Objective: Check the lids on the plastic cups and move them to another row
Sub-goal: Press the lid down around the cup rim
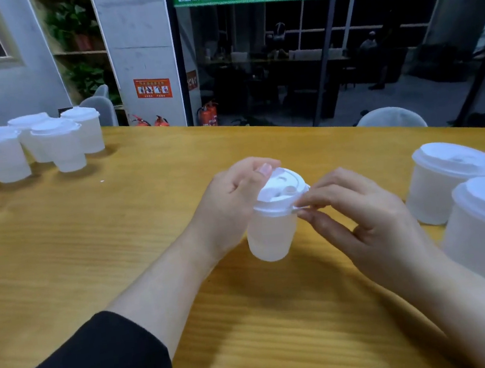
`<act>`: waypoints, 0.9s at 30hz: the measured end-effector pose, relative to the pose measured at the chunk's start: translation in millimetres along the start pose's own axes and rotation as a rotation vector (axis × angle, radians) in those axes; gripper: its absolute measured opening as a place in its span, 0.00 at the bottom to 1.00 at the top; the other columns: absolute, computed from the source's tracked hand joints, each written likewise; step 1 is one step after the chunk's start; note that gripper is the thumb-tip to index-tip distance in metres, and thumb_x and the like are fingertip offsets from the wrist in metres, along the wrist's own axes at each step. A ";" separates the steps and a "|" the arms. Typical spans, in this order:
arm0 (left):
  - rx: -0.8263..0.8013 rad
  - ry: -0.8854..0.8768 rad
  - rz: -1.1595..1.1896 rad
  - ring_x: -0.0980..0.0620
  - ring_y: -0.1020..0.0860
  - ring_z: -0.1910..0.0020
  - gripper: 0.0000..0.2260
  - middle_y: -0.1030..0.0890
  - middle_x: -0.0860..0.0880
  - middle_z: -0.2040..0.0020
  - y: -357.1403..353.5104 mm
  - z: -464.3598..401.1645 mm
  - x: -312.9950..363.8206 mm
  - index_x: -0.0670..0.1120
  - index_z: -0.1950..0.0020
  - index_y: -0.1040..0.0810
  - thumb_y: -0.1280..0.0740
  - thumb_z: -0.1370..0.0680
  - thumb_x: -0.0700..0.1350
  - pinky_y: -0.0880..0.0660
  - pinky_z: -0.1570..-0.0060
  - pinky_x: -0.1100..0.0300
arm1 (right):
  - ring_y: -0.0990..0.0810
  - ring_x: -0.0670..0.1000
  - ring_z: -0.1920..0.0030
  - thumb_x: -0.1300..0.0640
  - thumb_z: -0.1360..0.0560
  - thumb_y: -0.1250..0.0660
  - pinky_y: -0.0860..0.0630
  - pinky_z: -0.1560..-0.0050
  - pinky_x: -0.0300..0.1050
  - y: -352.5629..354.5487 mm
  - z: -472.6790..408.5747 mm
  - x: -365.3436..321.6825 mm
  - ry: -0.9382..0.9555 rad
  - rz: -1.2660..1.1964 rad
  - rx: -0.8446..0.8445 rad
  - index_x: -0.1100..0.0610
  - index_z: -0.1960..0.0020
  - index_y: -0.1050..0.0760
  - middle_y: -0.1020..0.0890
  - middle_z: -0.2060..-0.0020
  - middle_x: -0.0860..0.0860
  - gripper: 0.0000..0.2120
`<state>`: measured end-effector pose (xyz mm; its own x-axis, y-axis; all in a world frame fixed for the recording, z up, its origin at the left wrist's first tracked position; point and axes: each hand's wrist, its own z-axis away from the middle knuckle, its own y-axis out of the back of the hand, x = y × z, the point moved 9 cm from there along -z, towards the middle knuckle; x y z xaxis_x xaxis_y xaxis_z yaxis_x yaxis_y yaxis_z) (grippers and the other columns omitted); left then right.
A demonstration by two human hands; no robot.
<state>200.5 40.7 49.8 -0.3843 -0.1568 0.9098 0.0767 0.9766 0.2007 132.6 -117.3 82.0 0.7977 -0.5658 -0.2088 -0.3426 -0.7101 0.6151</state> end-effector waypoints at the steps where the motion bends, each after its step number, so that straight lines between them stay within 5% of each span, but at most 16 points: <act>1: 0.001 -0.002 -0.010 0.55 0.17 0.47 0.16 0.14 0.55 0.47 -0.3 0.0 -0.3 0.53 0.41 0.16 0.40 0.20 0.56 0.22 0.50 0.58 | 0.19 0.54 0.51 0.53 0.18 0.35 0.22 0.54 0.52 0.8 -0.8 -1.1 -0.010 -0.013 0.017 0.58 0.46 0.17 0.19 0.52 0.49 0.11; 6: 0.009 0.004 0.041 0.59 0.18 0.43 0.18 0.14 0.57 0.45 1.6 -2.2 -3.8 0.52 0.40 0.15 0.39 0.22 0.54 0.21 0.47 0.63 | 0.20 0.47 0.52 0.55 0.19 0.32 0.28 0.50 0.32 15.8 -5.9 9.6 -0.236 -0.161 0.209 0.51 0.51 0.19 0.18 0.56 0.45 0.04; 10: 0.026 -0.008 0.045 0.61 0.18 0.45 0.18 0.13 0.57 0.46 1.3 -2.1 -4.2 0.50 0.40 0.14 0.39 0.22 0.52 0.23 0.50 0.68 | 0.21 0.45 0.53 0.55 0.22 0.30 0.30 0.53 0.28 5.4 -12.1 10.8 -0.320 -0.169 0.142 0.51 0.55 0.18 0.17 0.59 0.44 0.03; 15: 0.041 -0.021 0.030 0.62 0.19 0.45 0.18 0.14 0.58 0.46 1.4 -1.9 -4.3 0.51 0.40 0.14 0.39 0.22 0.51 0.25 0.52 0.70 | 0.21 0.46 0.51 0.55 0.20 0.30 0.29 0.52 0.31 8.1 -11.5 11.8 -0.307 -0.110 0.061 0.50 0.54 0.18 0.19 0.58 0.43 0.04; 21: 0.057 -0.053 -0.010 0.61 0.20 0.41 0.16 0.15 0.59 0.43 3.9 -1.2 -1.5 0.51 0.41 0.14 0.38 0.22 0.52 0.25 0.46 0.63 | 0.23 0.47 0.50 0.45 0.20 0.37 0.26 0.52 0.42 11.8 -3.1 5.2 -0.247 0.116 -0.045 0.47 0.42 0.18 0.23 0.54 0.40 0.13; 27: 0.060 -0.073 -0.019 0.62 0.20 0.40 0.18 0.15 0.58 0.41 4.0 0.3 0.8 0.49 0.40 0.14 0.38 0.22 0.52 0.25 0.46 0.66 | 0.25 0.47 0.52 0.36 0.23 0.41 0.23 0.57 0.55 11.4 -5.6 0.9 -0.311 0.191 -0.109 0.42 0.46 0.22 0.24 0.58 0.39 0.15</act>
<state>200.2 44.5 51.2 -0.4510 -0.1661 0.8770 0.0147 0.9810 0.1933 132.2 -123.6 93.1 0.5298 -0.7957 -0.2935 -0.4020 -0.5403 0.7392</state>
